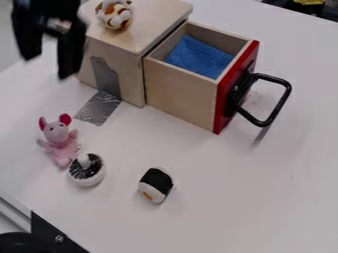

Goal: Move the toy inside the drawer

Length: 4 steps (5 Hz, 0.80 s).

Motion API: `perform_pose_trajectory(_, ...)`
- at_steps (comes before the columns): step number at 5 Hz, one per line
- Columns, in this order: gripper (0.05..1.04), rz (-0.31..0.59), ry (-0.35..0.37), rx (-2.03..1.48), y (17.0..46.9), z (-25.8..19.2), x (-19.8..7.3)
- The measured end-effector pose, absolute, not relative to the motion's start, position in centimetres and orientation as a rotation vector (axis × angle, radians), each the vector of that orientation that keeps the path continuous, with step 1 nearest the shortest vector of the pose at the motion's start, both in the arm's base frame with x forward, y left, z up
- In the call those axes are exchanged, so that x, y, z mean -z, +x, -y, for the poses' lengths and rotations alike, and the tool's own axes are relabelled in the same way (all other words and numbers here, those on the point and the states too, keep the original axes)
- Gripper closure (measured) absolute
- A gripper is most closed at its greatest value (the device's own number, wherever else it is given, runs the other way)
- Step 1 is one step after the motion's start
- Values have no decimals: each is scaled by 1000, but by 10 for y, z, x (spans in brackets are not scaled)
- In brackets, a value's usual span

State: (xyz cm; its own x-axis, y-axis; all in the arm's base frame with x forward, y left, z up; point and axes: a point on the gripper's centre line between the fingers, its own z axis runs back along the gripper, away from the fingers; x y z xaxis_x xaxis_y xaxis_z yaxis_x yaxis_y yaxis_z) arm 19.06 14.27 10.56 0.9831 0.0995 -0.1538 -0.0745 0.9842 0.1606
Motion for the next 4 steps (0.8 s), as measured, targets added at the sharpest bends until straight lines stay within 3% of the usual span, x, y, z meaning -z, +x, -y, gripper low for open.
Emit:
perform_pose_trajectory(2,85,-126,157,-138,174,-148,-47)
perform_pose_trajectory(4,85,-129,164,-252,191,-163,-22)
